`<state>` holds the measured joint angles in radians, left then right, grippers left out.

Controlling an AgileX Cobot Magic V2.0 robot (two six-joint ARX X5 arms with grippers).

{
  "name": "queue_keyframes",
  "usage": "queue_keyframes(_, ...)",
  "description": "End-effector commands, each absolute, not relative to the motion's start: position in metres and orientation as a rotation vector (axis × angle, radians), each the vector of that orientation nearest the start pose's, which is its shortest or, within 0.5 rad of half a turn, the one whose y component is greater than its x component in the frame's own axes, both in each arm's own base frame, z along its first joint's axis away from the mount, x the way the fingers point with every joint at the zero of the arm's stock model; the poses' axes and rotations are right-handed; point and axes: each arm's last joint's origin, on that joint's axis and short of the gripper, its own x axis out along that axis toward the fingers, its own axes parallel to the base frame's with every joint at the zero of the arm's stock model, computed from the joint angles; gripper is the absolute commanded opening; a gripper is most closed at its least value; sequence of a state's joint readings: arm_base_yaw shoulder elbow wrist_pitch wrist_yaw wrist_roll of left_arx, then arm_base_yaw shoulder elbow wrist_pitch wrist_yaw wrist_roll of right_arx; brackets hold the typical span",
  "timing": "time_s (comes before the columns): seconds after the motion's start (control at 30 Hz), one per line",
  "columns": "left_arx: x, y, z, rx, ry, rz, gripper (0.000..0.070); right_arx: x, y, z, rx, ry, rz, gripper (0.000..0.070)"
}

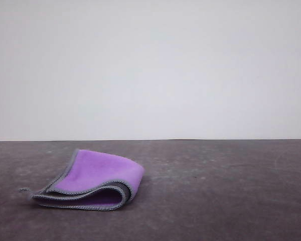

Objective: Fold clothes

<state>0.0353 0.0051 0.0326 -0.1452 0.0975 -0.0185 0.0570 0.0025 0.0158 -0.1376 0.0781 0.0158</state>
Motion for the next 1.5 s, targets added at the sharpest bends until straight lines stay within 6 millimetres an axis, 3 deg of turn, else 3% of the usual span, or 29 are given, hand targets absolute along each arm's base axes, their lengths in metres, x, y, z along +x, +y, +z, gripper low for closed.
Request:
queue_keyframes(0.0,0.0963,0.0008,0.1546,-0.020,0.126,-0.057,0.0000,0.0964,0.0031,0.1551,0.023,0.118,-0.024,0.0016)
queue_keyframes(1.47,0.0963,0.0008,0.1547,-0.020,0.126,-0.057,0.0000,0.0964,0.0031,0.1551,0.023,0.117,-0.025,0.0016)
